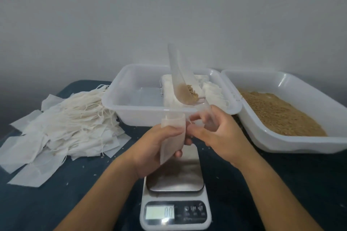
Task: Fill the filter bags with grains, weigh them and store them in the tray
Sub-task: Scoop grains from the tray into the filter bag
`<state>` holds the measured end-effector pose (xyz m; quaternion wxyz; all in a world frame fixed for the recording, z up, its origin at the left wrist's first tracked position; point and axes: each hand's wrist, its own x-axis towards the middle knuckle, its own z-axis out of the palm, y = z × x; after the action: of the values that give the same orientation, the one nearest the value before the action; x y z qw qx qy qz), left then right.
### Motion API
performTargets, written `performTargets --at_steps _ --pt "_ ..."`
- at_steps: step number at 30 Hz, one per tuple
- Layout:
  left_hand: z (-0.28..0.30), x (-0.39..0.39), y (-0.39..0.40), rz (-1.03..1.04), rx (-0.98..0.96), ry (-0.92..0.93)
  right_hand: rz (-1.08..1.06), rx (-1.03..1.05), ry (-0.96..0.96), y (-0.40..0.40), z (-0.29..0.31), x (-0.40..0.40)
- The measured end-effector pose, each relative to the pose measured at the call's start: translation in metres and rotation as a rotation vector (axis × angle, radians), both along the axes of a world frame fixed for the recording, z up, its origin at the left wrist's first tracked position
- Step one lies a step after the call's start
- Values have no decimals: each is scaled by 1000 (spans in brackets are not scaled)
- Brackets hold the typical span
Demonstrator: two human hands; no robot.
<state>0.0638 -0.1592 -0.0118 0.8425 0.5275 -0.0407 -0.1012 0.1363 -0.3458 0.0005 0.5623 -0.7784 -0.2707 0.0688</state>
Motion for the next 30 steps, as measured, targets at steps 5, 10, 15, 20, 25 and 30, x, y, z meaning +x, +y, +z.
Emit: performTargets --at_steps 5,10,15,20,25,30 --pt "-2 -4 -12 -140 32 -25 133 94 23 -5 1 -8" --pt "-3 -4 -10 -196 4 -59 110 264 18 -3 4 -14" --pt "-5 0 -7 -74 48 -117 -45 354 -96 -4 2 -11" --pt "-12 3 -14 49 278 -202 -84 438 -51 -4 4 -8" --pt "-14 6 -20 197 265 -173 -119 446 -33 -8 5 -4" --pt "-13 9 -24 269 95 -96 -205 465 -9 -14 5 3"
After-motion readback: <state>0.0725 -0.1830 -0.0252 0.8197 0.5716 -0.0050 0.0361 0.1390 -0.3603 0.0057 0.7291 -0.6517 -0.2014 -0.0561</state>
